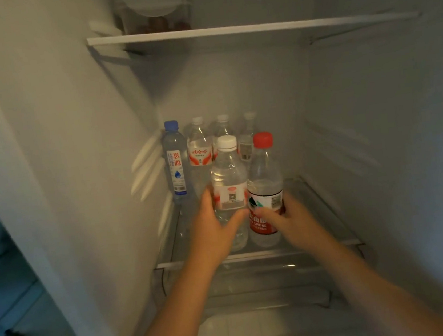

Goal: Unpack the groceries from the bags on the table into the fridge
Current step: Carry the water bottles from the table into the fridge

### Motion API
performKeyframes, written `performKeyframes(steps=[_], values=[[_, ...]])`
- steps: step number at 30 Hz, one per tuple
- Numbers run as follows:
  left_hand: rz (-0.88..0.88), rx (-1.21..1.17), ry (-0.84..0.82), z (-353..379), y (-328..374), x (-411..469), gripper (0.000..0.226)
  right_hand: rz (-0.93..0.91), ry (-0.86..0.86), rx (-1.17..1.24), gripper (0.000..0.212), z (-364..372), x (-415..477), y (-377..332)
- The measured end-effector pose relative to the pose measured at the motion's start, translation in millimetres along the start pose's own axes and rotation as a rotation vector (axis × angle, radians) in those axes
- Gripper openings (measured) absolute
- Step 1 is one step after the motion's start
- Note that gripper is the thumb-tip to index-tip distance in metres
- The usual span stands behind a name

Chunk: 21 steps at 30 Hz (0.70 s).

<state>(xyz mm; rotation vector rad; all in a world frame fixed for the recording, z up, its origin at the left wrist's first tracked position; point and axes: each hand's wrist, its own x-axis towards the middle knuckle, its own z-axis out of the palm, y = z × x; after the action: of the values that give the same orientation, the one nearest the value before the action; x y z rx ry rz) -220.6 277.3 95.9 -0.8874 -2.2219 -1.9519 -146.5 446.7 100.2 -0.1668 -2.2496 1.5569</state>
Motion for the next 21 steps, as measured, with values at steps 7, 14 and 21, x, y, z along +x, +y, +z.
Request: performKeyframes(steps=[7, 14, 21], values=[[-0.068, 0.136, 0.123, 9.6, -23.9, -15.3, 0.079, 0.061, -0.032, -0.117, 0.051, 3.3, -1.3, 26.0], [-0.101, 0.137, 0.27, 10.8, -29.2, 3.1, 0.069, 0.129, 0.157, -0.125, 0.061, 10.5, 22.6, 45.9], [-0.154, 0.271, 0.474, -4.1, -47.7, 38.9, 0.068, 0.191, 0.334, -0.214, 0.065, -2.7, 68.2, 77.7]])
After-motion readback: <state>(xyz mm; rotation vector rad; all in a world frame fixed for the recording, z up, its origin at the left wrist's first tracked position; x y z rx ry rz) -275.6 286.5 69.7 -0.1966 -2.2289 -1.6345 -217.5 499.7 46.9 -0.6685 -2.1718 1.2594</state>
